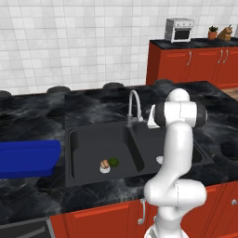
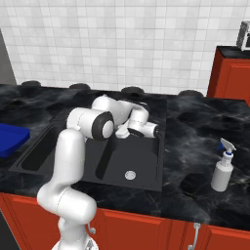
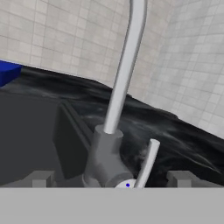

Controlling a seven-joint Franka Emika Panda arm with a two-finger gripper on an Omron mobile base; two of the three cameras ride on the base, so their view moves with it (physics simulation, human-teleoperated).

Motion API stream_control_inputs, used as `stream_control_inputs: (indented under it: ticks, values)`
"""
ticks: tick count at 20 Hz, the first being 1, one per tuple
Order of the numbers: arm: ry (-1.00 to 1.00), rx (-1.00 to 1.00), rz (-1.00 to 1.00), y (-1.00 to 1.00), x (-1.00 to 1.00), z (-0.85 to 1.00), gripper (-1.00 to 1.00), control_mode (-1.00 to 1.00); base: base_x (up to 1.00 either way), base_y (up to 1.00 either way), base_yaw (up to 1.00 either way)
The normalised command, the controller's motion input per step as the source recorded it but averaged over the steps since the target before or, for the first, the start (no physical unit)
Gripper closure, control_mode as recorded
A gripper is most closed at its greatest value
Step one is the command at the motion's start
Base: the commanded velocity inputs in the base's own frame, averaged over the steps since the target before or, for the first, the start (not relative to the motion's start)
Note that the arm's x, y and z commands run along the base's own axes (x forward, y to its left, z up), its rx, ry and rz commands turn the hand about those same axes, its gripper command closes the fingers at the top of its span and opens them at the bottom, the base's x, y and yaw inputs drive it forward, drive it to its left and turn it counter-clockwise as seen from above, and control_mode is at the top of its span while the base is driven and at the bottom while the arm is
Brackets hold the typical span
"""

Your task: Pick up all produce items and place them in the sink. Turn on the sink faucet to wash them. Then turn the sink off and put them in the tray.

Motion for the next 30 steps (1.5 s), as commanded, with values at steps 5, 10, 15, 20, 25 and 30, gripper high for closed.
stream_control_inputs:
  ticks: [5, 10, 15, 20, 25, 30]
  values:
    - [0.0, 0.0, 0.0, 0.12, 0.12, 0.0, -1.0, -1.0, 0.0, 0.0, 0.0]
    - [0.0, 0.0, 0.0, 0.08, 0.18, 0.0, -1.0, -1.0, 0.0, 0.0, 0.0]
    - [0.0, 0.0, 0.0, 0.05, 0.19, 0.0, -1.0, -1.0, 0.0, 0.0, 0.0]
    - [0.0, 0.0, 0.0, 0.08, 0.21, 0.0, -1.0, -1.0, 0.0, 0.0, 0.0]
    - [0.0, 0.0, 0.0, 0.12, 0.2, -0.03, -1.0, -1.0, 0.0, 0.0, 0.0]
    - [0.0, 0.0, 0.0, 0.12, 0.11, -0.08, -1.0, -1.0, 0.0, 0.0, 0.0]
